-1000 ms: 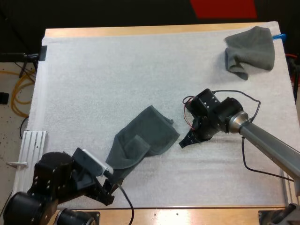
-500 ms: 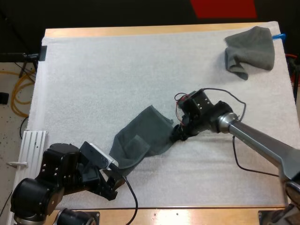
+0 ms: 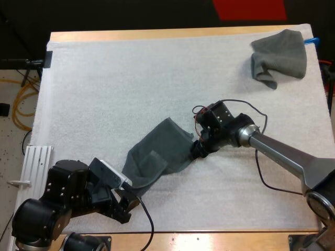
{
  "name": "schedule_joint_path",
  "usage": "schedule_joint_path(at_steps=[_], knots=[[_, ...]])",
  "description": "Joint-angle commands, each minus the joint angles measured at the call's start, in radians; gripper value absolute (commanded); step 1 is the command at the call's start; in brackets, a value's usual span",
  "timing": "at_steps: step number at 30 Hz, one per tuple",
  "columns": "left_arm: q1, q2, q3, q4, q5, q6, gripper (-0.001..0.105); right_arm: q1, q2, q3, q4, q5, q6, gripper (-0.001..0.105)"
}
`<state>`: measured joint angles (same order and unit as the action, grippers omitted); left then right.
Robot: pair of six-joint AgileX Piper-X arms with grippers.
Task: Pick towel from pile fold and stack
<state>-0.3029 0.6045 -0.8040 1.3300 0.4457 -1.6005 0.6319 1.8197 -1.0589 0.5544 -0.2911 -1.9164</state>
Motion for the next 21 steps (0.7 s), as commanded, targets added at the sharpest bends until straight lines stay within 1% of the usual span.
schedule_joint_path(at_steps=[1,3,5,7,9,10,11,13,15,18,21], knots=[[-0.005,-0.002,-0.001,-0.004,0.013,0.006,0.072,0.004,0.026,0.003,0.004,-0.042,-0.016,0.042],[-0.005,-0.002,-0.001,-0.004,0.013,0.006,0.072,0.015,0.039,0.003,0.013,-0.07,-0.016,0.035],[-0.005,-0.002,-0.001,-0.004,0.013,0.006,0.072,0.039,0.054,0.003,0.015,-0.072,-0.016,0.03],[-0.005,-0.002,-0.001,-0.004,0.013,0.003,0.072,0.061,0.066,0.003,0.014,-0.061,-0.016,0.028],[-0.005,-0.002,-0.001,-0.004,0.013,-0.007,0.072,0.085,0.075,0.003,0.014,-0.017,-0.016,0.028],[-0.005,-0.002,-0.001,-0.004,0.014,-0.016,0.072,0.098,0.075,0.003,0.014,0.024,-0.013,0.028],[-0.005,-0.002,-0.001,-0.004,0.015,-0.022,0.072,0.107,0.075,0.003,0.014,0.057,-0.015,0.026],[-0.005,-0.002,-0.001,-0.004,0.015,-0.025,0.072,0.113,0.072,0.0,0.017,0.084,-0.017,0.016],[-0.005,-0.002,-0.001,-0.004,0.015,-0.025,0.072,0.112,0.072,-0.011,0.046,0.103,-0.017,0.001],[-0.005,-0.002,-0.001,-0.004,0.015,-0.025,0.072,0.112,0.064,-0.036,0.103,0.13,-0.019,0.0],[-0.005,-0.002,-0.001,-0.004,0.015,-0.025,0.072,0.112,0.028,-0.045,0.126,0.158,-0.019,0.0]])
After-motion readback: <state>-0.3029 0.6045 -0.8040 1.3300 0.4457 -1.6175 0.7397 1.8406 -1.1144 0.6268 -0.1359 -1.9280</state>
